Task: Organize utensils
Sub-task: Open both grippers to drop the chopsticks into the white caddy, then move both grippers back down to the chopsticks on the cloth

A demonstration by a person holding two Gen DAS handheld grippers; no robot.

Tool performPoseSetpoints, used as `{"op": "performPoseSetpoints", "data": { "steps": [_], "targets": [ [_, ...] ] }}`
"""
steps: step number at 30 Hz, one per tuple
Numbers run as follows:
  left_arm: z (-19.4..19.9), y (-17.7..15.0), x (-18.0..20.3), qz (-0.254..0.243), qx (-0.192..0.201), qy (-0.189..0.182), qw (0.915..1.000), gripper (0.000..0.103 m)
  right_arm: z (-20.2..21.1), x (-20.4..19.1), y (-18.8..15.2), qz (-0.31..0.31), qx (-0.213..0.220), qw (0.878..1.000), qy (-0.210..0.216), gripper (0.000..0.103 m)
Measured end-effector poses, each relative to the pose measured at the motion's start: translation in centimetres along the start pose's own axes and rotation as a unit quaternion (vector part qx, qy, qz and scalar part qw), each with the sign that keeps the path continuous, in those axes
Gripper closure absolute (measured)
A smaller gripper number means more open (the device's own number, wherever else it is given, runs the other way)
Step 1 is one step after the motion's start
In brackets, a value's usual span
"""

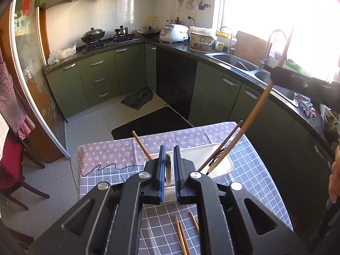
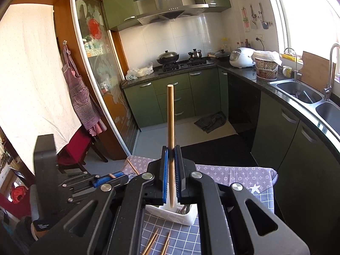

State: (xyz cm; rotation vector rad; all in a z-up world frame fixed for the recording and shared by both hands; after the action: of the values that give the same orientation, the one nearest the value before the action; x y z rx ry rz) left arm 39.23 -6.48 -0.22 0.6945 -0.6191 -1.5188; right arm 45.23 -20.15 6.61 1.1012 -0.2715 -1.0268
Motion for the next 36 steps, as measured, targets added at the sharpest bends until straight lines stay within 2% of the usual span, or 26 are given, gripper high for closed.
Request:
{"op": "performPoseSetpoints", "data": {
  "steps": [11,15,19,22,23,26,31,36],
  "targets": [
    [4.2,-2.2,0.3,-0.018,0.010,-0.011,0.9997,0.089,-5.4,1.0,-3.7,-0.001,-0.050,0.999,-0.004,0.096],
    [5.4,-3.4,1.0,-0.032,0.006,-0.014,0.9994,0.089,-4.3,0.2,-4.1,0.002,-0.044,0.999,0.000,0.095],
    [6.1,-4.9,1.2,-0.033,-0.010,-0.022,0.9992,0.089,-0.4,-0.5,-5.1,0.004,-0.028,1.000,0.007,0.095],
    [5.8,-6.9,1.4,-0.030,-0.038,-0.030,0.9984,0.088,2.2,-0.7,-6.7,0.003,-0.028,1.000,0.013,0.094],
    [5.5,-7.7,1.6,-0.028,-0.052,-0.033,0.9977,0.088,2.9,-0.6,-7.6,0.002,-0.031,0.999,0.015,0.091],
    [3.7,-10.8,2.1,-0.027,-0.101,-0.037,0.9939,0.088,3.7,-0.1,-11.5,-0.002,-0.058,0.998,0.010,0.087],
    [-0.8,-16.1,2.5,-0.013,-0.191,-0.037,0.9807,0.089,2.2,1.4,-20.4,-0.015,-0.134,0.991,0.002,0.087],
    [-4.7,-18.9,3.3,-0.018,-0.243,-0.012,0.9697,0.089,-0.2,3.3,-26.7,-0.050,-0.193,0.980,0.004,0.087]
  ]
}}
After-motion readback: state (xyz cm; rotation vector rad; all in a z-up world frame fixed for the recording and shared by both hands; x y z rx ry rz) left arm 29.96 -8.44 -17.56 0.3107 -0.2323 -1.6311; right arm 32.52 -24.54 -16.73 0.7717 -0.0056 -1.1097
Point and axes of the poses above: each gripper's, at about its wrist camera, not at the fingertips, and z roughly against the way its jaws point, x to its right, y to its top, the point moved 6 cm from there along -z, roughly the way its jaws point, and after that the axes turned 8 degrees about y, right-handed, at the moved point
